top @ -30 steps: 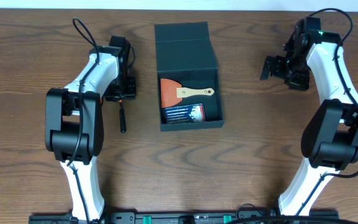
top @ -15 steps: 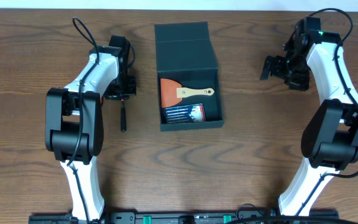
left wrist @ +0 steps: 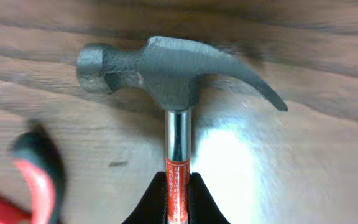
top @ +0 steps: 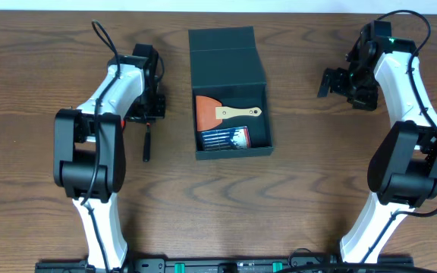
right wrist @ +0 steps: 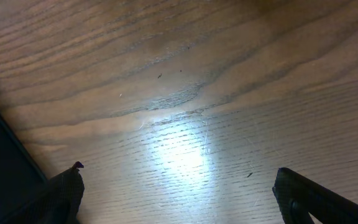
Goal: Pack container
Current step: 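Lower the left gripper onto the red hammer handle and grasp it, then carry the hammer into the box and open the left gripper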
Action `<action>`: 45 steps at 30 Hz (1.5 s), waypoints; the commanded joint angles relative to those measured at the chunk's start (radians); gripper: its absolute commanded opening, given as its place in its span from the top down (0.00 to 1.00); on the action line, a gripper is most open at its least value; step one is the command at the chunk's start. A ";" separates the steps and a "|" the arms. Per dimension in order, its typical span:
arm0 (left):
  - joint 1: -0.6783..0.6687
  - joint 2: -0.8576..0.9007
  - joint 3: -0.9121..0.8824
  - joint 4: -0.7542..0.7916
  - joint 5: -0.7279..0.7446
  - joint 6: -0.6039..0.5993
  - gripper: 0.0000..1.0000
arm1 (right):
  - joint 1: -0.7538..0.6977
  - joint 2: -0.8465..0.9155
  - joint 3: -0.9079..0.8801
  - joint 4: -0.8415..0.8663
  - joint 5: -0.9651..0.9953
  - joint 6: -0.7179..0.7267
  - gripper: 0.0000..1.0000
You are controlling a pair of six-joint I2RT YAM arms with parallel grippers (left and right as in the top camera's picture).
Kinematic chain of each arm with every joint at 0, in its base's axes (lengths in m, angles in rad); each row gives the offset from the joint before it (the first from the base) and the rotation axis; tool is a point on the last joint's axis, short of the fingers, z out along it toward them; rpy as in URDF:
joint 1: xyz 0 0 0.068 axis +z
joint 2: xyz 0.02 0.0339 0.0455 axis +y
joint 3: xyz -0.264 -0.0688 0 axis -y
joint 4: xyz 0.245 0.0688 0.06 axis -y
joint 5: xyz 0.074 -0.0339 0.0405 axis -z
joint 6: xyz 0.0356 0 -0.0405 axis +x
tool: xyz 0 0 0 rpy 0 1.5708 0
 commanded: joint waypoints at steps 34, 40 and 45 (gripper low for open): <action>-0.576 -0.278 0.008 0.172 -0.013 0.742 0.94 | 0.008 0.008 -0.005 -0.013 -0.008 0.018 0.01; -0.576 -0.211 0.008 0.182 -0.013 0.742 0.94 | 0.008 0.008 -0.005 -0.013 -0.008 0.018 0.01; -0.575 -0.150 0.008 0.212 -0.013 0.741 0.94 | 0.008 0.008 -0.005 -0.013 -0.008 0.018 0.01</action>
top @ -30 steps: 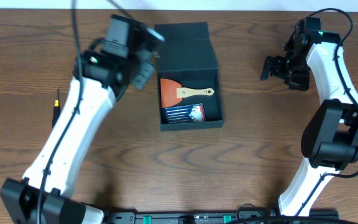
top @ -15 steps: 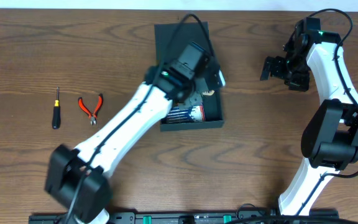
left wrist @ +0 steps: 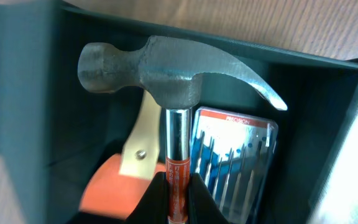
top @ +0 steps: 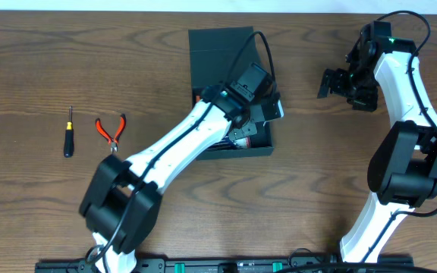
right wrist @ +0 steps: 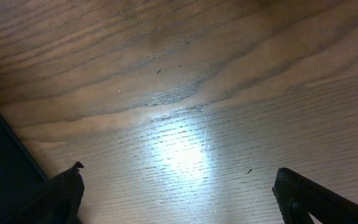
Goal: Pack container
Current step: 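Carry the hammer into the box and open the left gripper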
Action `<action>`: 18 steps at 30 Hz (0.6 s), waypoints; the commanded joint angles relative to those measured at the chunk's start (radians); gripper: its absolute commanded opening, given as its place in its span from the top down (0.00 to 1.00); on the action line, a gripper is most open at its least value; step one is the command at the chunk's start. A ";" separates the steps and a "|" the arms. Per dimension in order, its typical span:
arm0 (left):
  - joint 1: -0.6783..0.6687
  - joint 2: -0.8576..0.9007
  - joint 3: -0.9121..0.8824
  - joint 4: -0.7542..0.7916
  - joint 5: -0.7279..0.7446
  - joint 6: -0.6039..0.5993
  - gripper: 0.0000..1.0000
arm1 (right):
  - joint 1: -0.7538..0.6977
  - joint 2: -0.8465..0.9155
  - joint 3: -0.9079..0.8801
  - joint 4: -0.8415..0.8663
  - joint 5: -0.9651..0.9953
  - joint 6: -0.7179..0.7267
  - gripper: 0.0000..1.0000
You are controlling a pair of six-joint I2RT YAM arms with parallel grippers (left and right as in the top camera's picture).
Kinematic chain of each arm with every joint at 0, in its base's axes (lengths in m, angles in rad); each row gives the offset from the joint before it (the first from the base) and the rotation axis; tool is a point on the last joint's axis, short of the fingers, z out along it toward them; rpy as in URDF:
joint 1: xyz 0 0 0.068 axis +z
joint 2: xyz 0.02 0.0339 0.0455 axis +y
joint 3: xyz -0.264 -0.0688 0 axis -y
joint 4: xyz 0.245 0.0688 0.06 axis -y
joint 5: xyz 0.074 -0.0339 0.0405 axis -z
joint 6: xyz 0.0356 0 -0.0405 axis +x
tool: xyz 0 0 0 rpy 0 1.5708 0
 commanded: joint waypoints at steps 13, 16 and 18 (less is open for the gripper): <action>0.005 0.060 0.006 0.009 -0.164 -0.084 0.54 | 0.007 0.008 -0.005 -0.015 -0.008 0.006 0.01; 0.007 0.021 0.006 0.009 -0.177 -0.139 0.29 | 0.007 0.008 -0.005 -0.014 -0.008 0.006 0.01; 0.006 -0.011 0.006 0.007 -0.178 -0.142 0.10 | 0.007 0.008 -0.005 -0.013 -0.008 0.006 0.01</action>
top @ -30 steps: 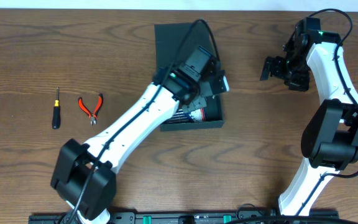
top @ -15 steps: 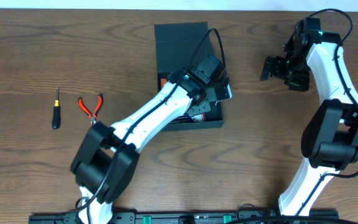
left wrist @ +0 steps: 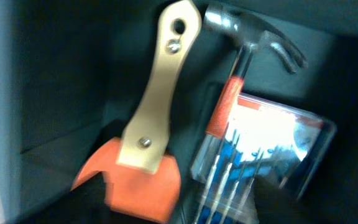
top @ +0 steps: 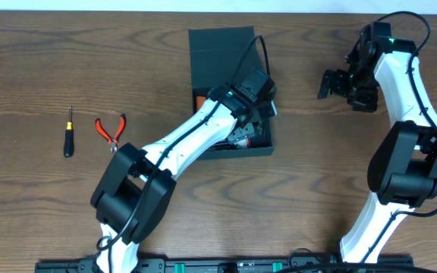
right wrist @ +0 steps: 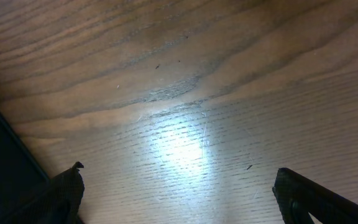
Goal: Pack container
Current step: 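Carry the hammer into the box and open the left gripper, then move the left gripper back and grasp the red pliers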
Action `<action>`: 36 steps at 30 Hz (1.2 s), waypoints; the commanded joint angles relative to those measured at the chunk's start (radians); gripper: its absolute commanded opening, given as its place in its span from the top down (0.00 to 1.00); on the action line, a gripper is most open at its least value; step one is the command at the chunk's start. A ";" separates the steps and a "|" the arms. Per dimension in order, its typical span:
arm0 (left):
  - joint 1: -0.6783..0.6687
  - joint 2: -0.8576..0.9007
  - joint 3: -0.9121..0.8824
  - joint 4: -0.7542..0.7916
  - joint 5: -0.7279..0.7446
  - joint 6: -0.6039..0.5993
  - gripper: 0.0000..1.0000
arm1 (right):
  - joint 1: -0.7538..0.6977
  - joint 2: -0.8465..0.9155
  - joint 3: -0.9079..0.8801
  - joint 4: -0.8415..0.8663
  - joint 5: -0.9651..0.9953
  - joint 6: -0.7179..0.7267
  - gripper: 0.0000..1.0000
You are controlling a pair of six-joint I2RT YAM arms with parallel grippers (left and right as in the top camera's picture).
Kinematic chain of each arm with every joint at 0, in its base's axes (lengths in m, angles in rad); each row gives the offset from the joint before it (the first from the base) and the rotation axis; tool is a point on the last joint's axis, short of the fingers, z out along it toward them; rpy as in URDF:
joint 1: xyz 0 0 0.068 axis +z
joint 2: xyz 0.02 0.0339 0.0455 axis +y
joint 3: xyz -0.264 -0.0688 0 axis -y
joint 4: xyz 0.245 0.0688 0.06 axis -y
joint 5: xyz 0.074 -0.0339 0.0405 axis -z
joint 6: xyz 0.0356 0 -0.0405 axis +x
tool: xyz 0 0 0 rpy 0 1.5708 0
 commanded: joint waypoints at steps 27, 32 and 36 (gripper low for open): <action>0.619 -0.346 -0.061 -0.286 -0.137 -0.593 0.01 | 0.007 0.008 -0.005 0.027 -0.007 0.007 0.01; 0.718 -0.178 -0.061 -0.279 0.010 -0.583 0.02 | 0.007 0.008 -0.005 0.030 -0.008 0.007 0.01; 0.728 -0.062 -0.061 -0.280 0.010 -0.554 0.15 | 0.007 0.008 -0.005 0.029 -0.008 0.007 0.01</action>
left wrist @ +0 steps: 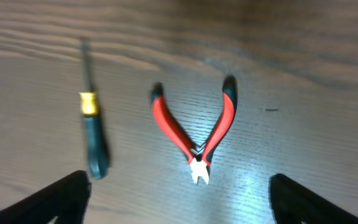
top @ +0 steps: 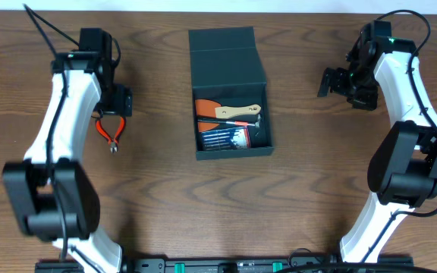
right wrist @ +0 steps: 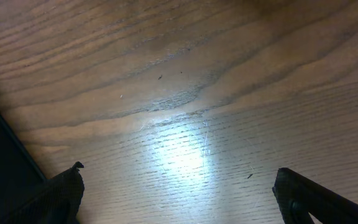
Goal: Pack container
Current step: 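Move the left gripper back and grasp the red pliers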
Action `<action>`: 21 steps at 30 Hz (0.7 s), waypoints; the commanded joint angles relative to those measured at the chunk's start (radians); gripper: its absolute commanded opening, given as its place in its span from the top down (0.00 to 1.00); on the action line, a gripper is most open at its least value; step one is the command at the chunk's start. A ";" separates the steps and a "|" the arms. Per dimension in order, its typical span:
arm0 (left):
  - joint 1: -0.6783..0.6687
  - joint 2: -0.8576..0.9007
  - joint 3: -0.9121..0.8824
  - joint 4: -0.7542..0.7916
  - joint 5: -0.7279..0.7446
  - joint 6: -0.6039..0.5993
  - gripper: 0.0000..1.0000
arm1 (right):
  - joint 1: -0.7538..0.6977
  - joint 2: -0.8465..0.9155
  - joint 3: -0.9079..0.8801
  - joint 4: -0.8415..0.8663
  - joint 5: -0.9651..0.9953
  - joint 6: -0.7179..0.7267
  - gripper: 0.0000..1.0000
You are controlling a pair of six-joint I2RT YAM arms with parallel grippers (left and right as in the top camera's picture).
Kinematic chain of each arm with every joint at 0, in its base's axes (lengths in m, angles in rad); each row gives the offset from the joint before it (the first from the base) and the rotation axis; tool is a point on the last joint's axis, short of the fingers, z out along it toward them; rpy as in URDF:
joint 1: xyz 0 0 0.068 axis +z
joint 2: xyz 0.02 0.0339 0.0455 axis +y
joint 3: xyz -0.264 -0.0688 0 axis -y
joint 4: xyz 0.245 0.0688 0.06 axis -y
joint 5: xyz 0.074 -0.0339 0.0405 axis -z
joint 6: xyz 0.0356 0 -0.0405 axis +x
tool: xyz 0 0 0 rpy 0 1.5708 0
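A black box (top: pixel 258 76) stands open at the table's middle. In it lie an orange scraper (top: pixel 206 108), a red-handled hammer (top: pixel 243 119) and a blue screwdriver set (top: pixel 222 137). My left gripper (top: pixel 117 101) (left wrist: pixel 180 199) hangs open over the table's left side. Red pliers (top: pixel 111 130) (left wrist: pixel 194 127) lie just ahead of its fingers, and a small black screwdriver (left wrist: pixel 94 140) lies to their left. The left arm hides that screwdriver from overhead. My right gripper (top: pixel 331 82) (right wrist: pixel 179 193) stands open and holds nothing, over bare wood to the right of the box.
The box's lid (top: pixel 222 38) lies folded back toward the far edge. Brown wooden table (top: pixel 317 189) runs all round the box. A dark box edge (right wrist: pixel 5 149) shows at the left of the right wrist view.
My left gripper has left the box, where the hammer now lies, and stands open over the pliers and screwdriver at the left. The right arm has not moved.
My left gripper was shut on the hammer's shaft on the table at the left. Then it held the hammer over the open box. Then the hammer lay in the box beside the scraper, let go. Now the gripper is open above the pliers.
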 commanded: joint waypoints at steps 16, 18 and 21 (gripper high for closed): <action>0.002 0.251 -0.009 -0.001 0.133 0.051 0.44 | 0.007 0.008 -0.005 -0.009 -0.007 0.006 0.01; 0.002 0.251 -0.011 0.005 0.166 0.078 0.46 | 0.007 0.008 -0.005 -0.009 -0.008 0.007 0.01; 0.002 0.251 -0.014 0.023 0.174 0.080 0.48 | 0.007 0.008 -0.005 -0.010 -0.008 0.006 0.01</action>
